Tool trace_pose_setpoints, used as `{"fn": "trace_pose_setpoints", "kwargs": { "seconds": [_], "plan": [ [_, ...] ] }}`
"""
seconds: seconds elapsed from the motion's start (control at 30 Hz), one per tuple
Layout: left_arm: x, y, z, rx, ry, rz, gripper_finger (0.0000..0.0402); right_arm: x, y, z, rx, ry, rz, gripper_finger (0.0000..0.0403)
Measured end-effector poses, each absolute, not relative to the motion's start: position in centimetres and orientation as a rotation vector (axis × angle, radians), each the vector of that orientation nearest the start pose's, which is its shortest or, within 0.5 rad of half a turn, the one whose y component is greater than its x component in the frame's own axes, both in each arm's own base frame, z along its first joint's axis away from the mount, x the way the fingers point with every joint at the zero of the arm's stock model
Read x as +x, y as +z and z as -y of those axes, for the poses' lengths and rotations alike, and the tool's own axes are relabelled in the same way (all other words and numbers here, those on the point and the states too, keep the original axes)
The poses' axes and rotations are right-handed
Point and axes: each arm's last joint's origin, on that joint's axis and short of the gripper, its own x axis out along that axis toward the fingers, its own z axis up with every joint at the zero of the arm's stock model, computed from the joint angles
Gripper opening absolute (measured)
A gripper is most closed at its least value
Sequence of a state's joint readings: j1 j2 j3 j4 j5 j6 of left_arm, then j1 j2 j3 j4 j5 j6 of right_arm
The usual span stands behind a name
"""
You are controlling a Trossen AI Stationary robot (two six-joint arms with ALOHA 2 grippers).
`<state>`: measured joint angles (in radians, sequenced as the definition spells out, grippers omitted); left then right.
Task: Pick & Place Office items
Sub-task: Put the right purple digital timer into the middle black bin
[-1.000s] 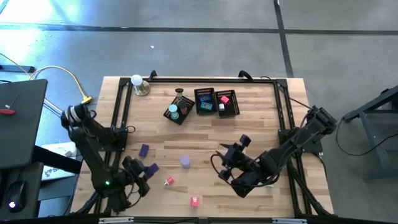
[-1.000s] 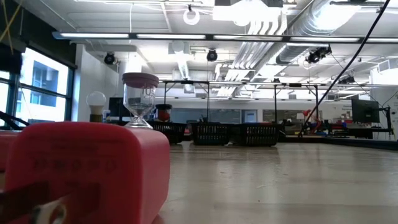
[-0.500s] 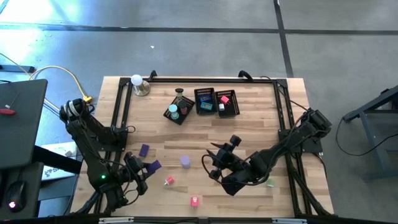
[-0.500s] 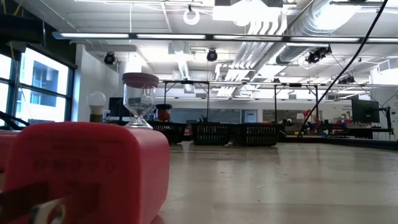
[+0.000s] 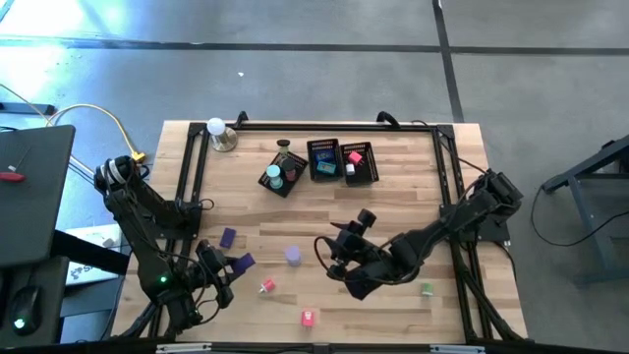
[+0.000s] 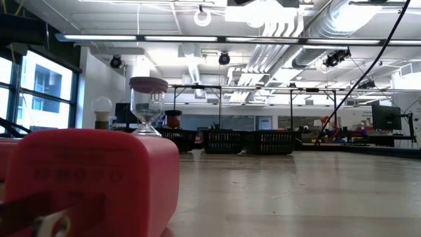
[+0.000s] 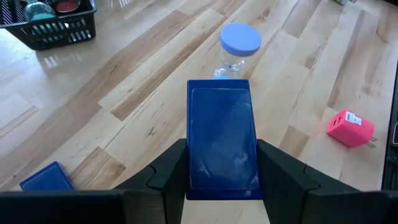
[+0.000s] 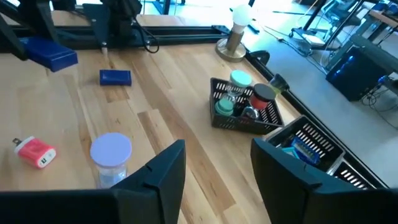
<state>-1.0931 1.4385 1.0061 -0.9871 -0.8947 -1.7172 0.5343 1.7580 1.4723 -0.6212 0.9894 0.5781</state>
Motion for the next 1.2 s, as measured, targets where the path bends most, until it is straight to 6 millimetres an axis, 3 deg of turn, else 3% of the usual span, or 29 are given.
{"fn": "trace_pose_setpoints", "kwargs": {
  "seconds": [0.17, 0.37, 0.57, 0.87, 1.07, 1.2],
  "plan": [
    [13.3, 23.2, 20.8, -0.443, 0.454, -0.597, 0.0151, 33.6, 28.5, -16.6, -0.056, -0.542, -0.54, 0.019],
    [13.3, 23.3, 20.8, -0.432, 0.45, -0.588, 0.0151, 34.1, 28.2, -15.9, -0.001, -0.471, -0.605, 0.0268],
    [13.8, 25.3, 21.4, -0.358, 0.4, -0.51, 0.015, 34.5, 28.2, -15.9, 0.052, -0.39, -0.637, 0.032],
    [15.0, 28.9, 23.0, -0.099, 0.339, -0.246, 0.015, 35.5, 30.4, -17.5, 0.009, -0.369, -0.386, 0.0322],
    [15.8, 30.3, 24.4, 0.013, 0.315, -0.161, 0.015, 35.4, 33.1, -20.4, -0.102, -0.143, -0.177, 0.0322],
    [16.6, 32.1, 25.4, 0.059, 0.285, -0.113, 0.015, 35.4, 34.1, -21.2, -0.171, -0.03, -0.097, 0.0321]
  ]
}}
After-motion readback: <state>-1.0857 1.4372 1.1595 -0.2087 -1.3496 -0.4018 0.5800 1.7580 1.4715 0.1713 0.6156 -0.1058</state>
